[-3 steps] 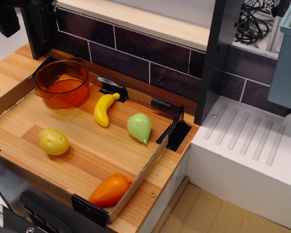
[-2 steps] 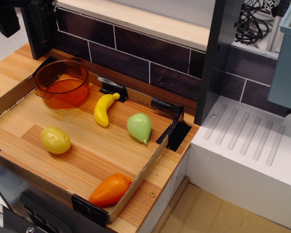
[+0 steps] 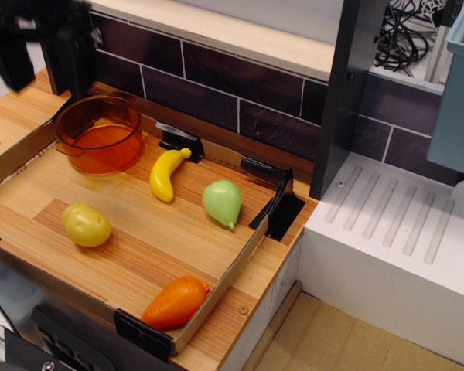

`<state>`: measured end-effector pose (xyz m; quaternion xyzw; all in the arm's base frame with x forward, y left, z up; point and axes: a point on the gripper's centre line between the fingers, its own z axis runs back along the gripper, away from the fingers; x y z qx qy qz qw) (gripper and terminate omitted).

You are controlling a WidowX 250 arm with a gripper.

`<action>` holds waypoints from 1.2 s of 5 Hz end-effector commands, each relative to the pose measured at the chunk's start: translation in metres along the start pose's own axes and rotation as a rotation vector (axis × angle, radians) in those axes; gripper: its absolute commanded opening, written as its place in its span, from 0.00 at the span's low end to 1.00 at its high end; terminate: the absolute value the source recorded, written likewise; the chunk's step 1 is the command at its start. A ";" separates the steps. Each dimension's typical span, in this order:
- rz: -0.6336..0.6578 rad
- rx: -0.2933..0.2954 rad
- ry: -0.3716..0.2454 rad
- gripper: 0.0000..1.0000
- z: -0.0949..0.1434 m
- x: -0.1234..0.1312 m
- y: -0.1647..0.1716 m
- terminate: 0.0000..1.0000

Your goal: Put potato in pot

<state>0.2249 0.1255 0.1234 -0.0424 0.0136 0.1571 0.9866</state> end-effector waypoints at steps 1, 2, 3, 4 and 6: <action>0.196 0.020 -0.171 1.00 -0.020 -0.031 -0.009 0.00; 0.330 0.032 -0.262 1.00 -0.042 -0.038 -0.009 0.00; 0.371 0.042 -0.263 1.00 -0.057 -0.040 -0.008 0.00; 0.379 0.034 -0.244 1.00 -0.063 -0.034 -0.007 0.00; 0.388 0.057 -0.208 1.00 -0.084 -0.030 -0.002 0.00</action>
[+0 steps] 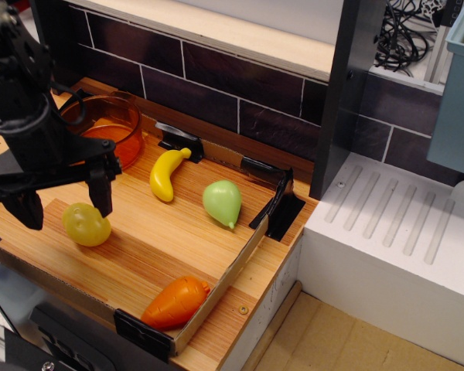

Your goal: Put potato in pot

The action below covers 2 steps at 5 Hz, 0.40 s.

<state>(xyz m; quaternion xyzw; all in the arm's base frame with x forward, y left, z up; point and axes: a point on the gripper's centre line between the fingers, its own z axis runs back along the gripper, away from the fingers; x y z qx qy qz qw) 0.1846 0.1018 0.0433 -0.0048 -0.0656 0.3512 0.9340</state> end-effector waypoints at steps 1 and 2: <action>-0.002 0.036 -0.016 1.00 -0.013 0.012 -0.004 0.00; 0.002 0.055 -0.014 1.00 -0.023 0.014 -0.006 0.00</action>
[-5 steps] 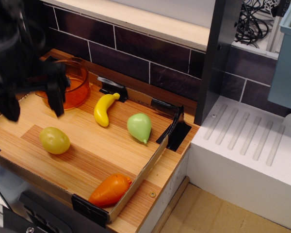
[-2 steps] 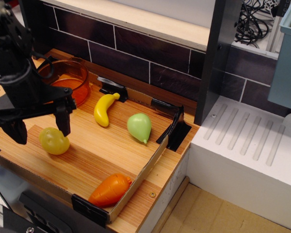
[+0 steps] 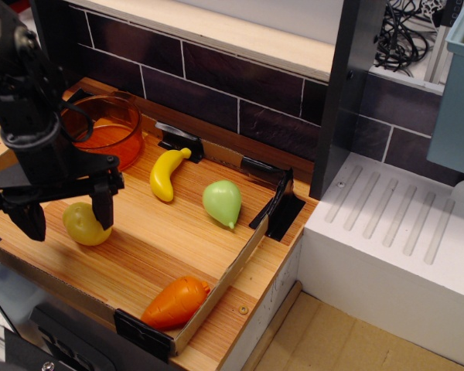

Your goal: Put potato in pot

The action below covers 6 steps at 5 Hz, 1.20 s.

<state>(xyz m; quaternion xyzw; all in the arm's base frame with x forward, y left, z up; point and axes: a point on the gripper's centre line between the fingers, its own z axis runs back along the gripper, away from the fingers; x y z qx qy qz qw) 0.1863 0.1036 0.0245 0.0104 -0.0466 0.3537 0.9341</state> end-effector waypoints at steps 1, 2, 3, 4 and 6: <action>0.010 0.017 -0.038 1.00 -0.009 0.017 -0.011 0.00; 0.012 0.011 -0.014 0.00 -0.009 0.018 -0.011 0.00; 0.009 -0.014 -0.001 0.00 0.003 0.019 -0.008 0.00; 0.001 -0.026 0.006 0.00 0.015 0.023 -0.007 0.00; 0.127 -0.090 -0.049 0.00 0.079 0.063 -0.015 0.00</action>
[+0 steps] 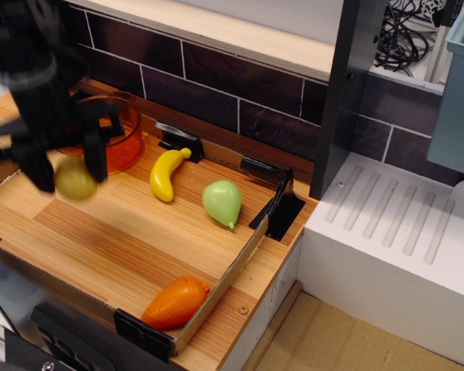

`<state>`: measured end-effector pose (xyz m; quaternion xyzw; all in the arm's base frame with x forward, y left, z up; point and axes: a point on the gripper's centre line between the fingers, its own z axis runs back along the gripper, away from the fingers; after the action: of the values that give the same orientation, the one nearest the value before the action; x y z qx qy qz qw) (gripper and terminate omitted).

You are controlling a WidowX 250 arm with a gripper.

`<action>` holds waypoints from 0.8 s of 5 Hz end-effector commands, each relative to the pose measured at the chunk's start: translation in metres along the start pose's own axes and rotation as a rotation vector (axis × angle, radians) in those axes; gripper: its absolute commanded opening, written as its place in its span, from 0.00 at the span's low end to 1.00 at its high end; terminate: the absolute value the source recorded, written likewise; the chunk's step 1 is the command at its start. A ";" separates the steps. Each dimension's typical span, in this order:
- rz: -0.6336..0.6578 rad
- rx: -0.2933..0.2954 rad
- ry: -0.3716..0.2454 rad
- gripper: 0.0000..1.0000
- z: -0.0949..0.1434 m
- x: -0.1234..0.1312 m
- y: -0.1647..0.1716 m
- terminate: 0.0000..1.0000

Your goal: Put potato in pot

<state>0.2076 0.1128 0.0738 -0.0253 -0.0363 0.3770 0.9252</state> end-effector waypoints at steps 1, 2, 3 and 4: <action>0.158 -0.043 -0.159 0.00 0.041 0.076 -0.014 0.00; 0.188 -0.058 -0.184 0.00 0.040 0.106 -0.015 0.00; 0.191 -0.037 -0.182 0.00 0.025 0.120 -0.016 0.00; 0.154 0.006 -0.143 1.00 0.019 0.114 -0.013 0.00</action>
<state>0.2890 0.1794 0.0848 -0.0026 -0.0727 0.4501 0.8900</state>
